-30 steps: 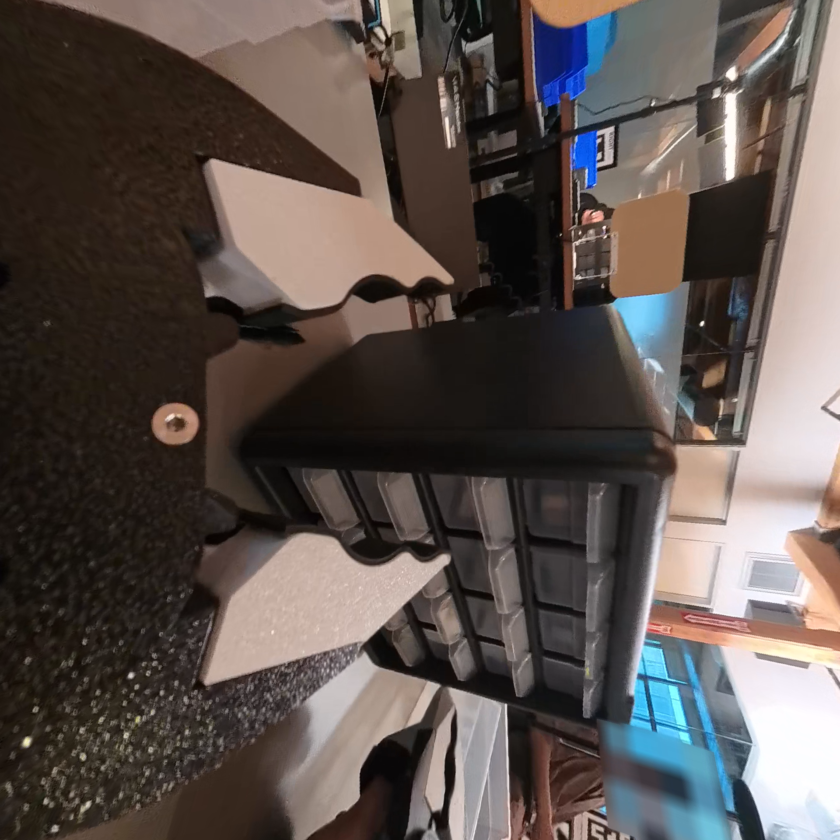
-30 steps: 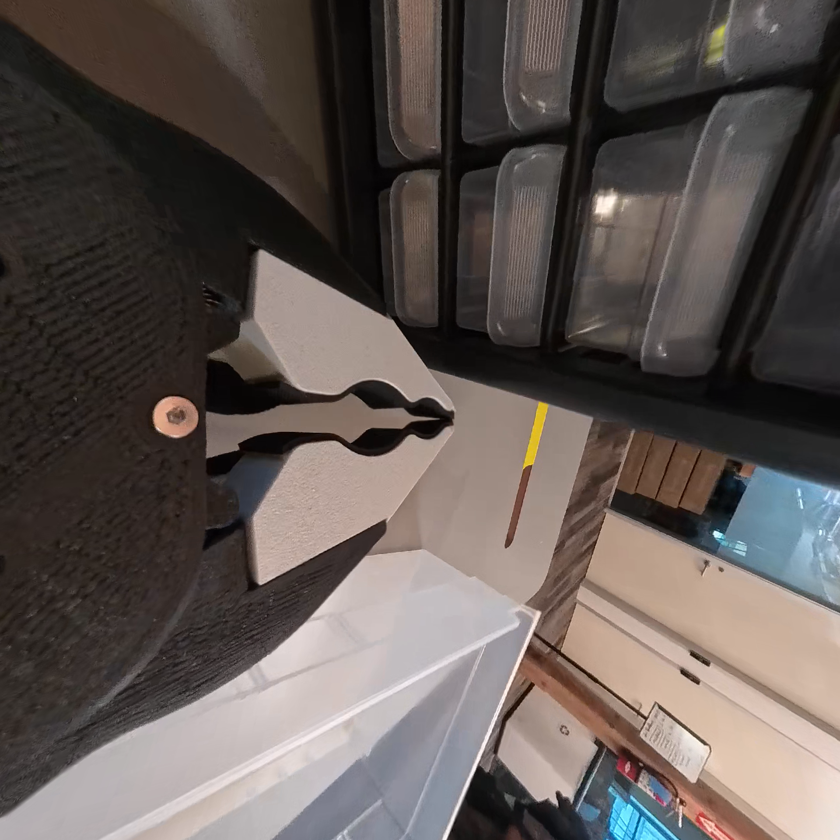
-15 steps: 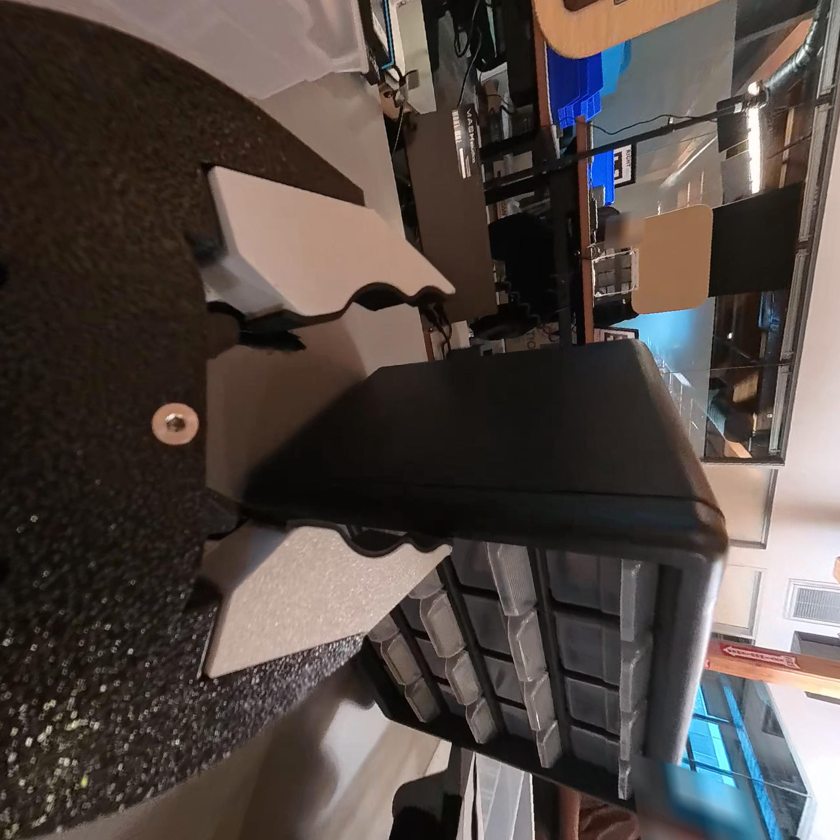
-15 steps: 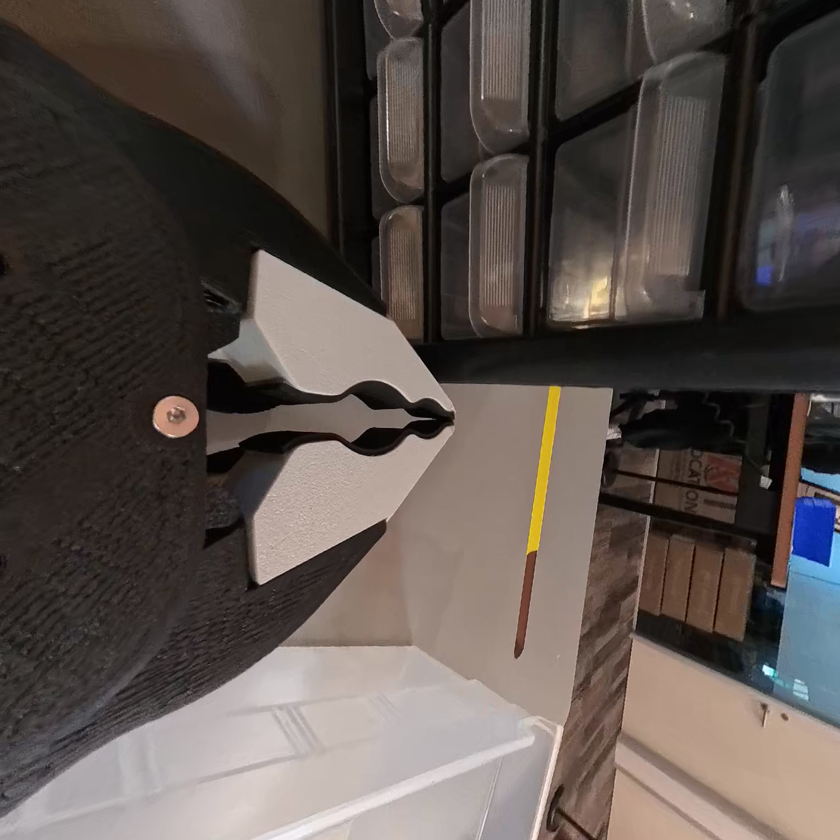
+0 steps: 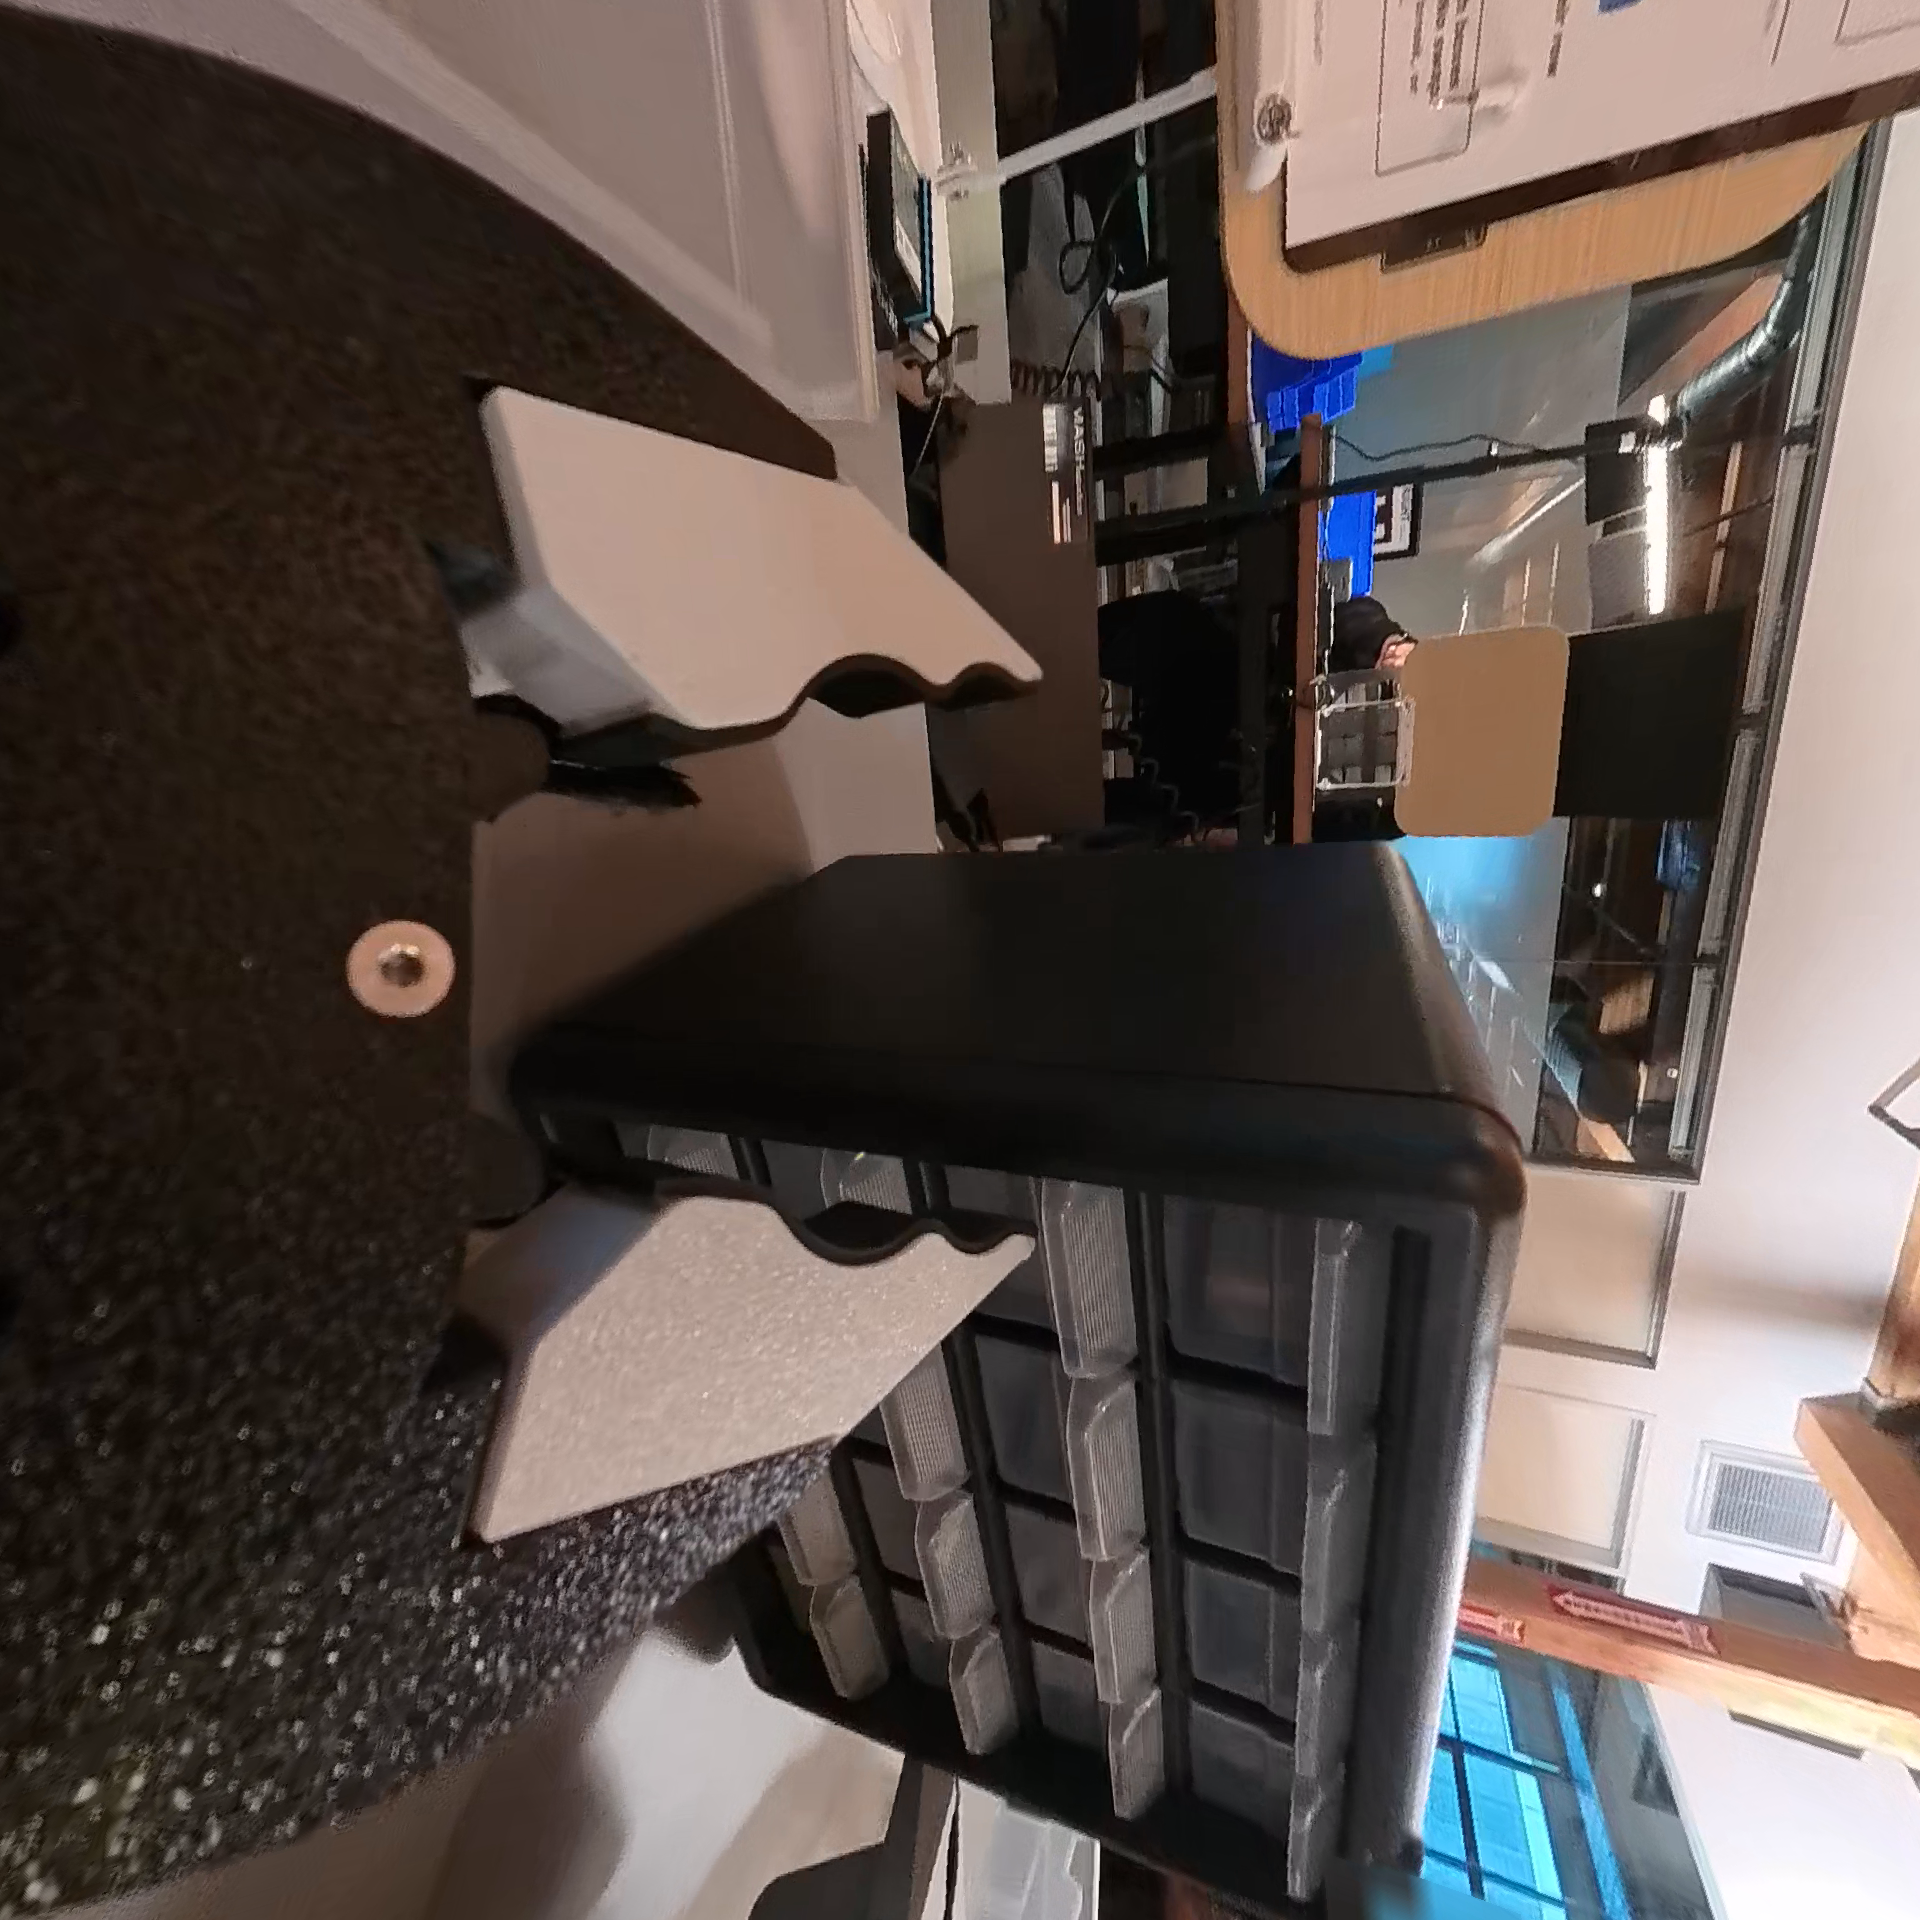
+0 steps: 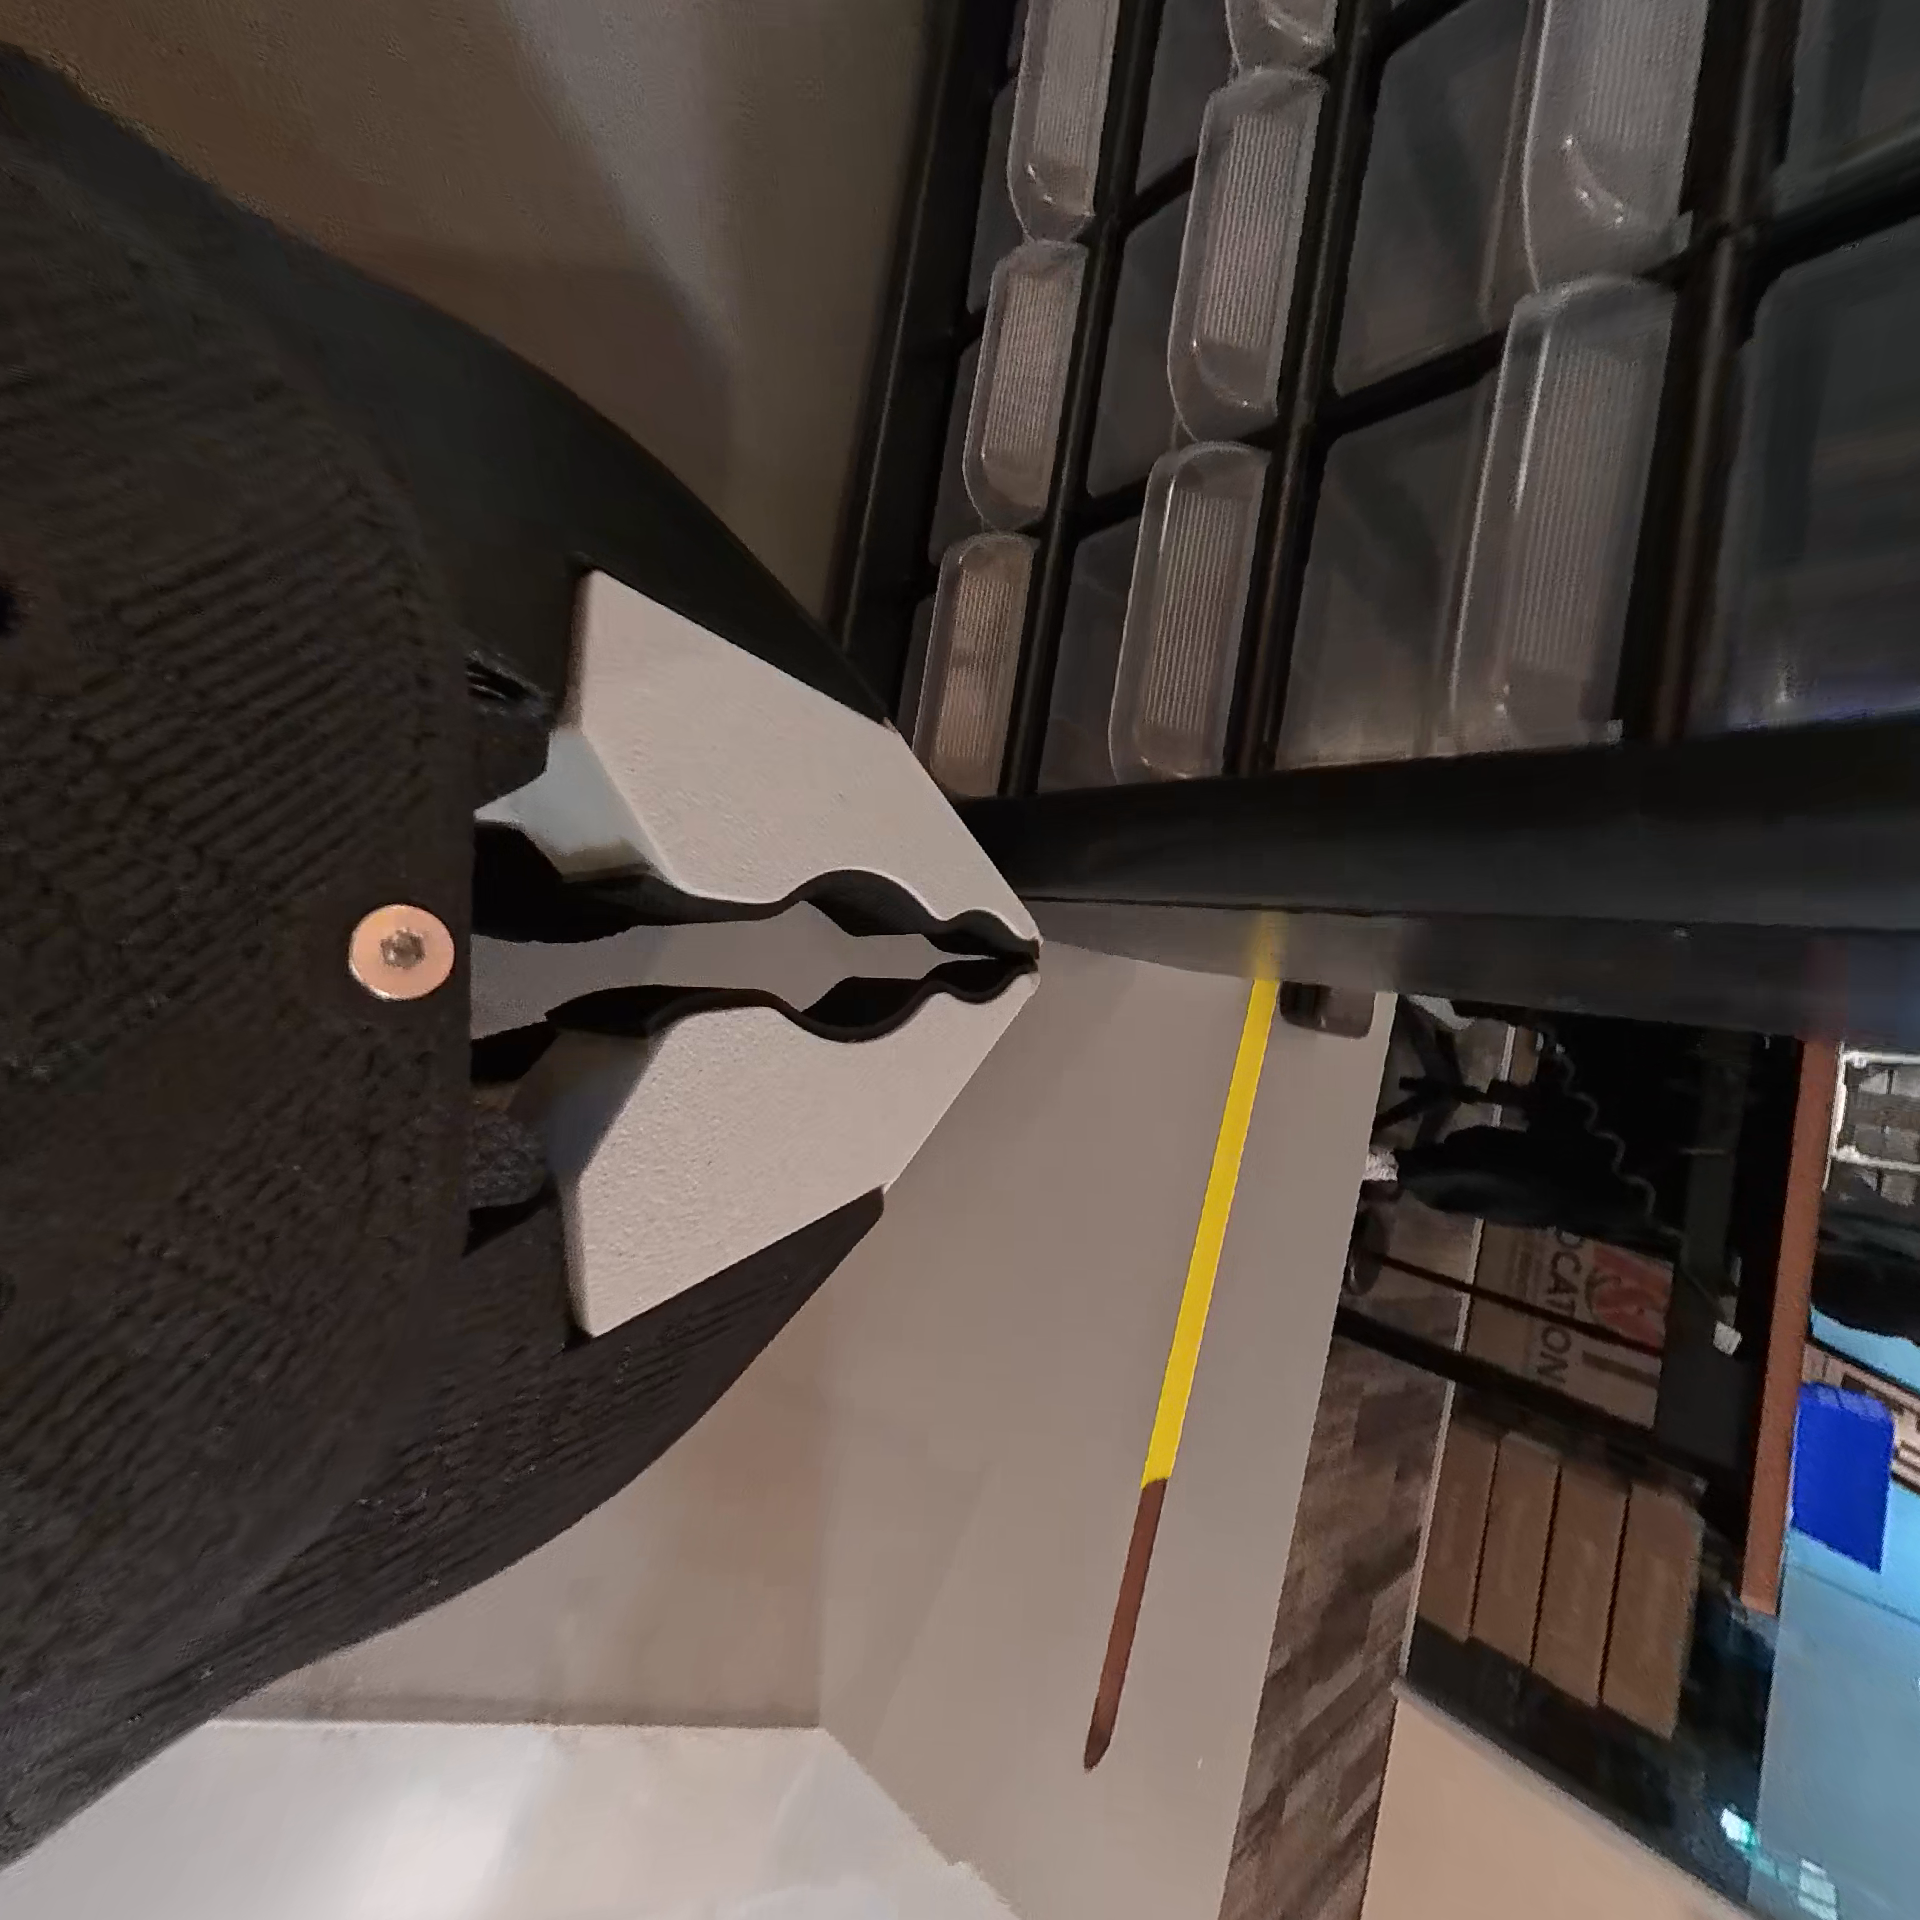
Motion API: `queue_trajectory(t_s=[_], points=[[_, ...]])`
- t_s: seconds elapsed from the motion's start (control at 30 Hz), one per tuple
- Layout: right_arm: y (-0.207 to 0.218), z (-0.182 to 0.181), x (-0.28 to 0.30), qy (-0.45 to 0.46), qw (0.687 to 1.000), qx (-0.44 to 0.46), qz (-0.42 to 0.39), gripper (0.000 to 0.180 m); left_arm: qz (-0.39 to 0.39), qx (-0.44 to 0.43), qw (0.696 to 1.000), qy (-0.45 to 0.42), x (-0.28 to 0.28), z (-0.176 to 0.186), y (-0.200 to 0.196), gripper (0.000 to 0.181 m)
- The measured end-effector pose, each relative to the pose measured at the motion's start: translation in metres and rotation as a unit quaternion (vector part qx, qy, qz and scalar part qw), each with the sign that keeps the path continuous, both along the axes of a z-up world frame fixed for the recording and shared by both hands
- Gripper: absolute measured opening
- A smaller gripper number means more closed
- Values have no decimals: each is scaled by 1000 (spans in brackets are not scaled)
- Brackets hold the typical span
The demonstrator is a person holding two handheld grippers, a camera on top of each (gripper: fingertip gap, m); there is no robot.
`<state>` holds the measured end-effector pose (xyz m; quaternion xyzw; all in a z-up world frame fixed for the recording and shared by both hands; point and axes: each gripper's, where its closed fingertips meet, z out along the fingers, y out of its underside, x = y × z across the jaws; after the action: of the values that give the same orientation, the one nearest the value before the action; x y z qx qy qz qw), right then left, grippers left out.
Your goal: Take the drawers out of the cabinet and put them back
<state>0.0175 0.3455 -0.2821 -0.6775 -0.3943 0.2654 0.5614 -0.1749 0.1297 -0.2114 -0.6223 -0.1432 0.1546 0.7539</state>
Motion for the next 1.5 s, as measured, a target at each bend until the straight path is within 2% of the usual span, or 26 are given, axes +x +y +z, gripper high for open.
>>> queue_trajectory(t_s=[0.13, 0.3, 0.43, 0.57, 0.7, 0.8, 1.1, 1.5], points=[[-8, 0, -8, -3, 1000, 2, 21, 0, 23, -3, 1000, 8, -7, -2, -3, 93], [-9, 5, -4, -1, 999, 34, -7, 0, 42, 2, 999, 21, -13, -3, -8, 91], [-13, 15, 8, -5, 994, 101, -40, 24, 31, -16, 998, 44, -8, -10, -7, 89], [-21, 36, 19, 31, 985, 157, -60, 35, -2, -40, 996, 84, 8, -20, -5, 88], [-47, 54, 15, 70, 978, 195, -36, 46, -25, -34, 993, 111, 22, -17, -6, 85], [-74, 63, 2, 78, 970, 230, -5, 46, -31, -42, 993, 106, 24, -20, -1, 84], [-143, 68, -56, 73, 950, 292, 86, 45, 14, -80, 995, 51, 0, -32, -2, 78], [-183, 72, -104, 88, 931, 328, 133, 44, 4, -94, 995, 38, 2, -33, -2, 63]])
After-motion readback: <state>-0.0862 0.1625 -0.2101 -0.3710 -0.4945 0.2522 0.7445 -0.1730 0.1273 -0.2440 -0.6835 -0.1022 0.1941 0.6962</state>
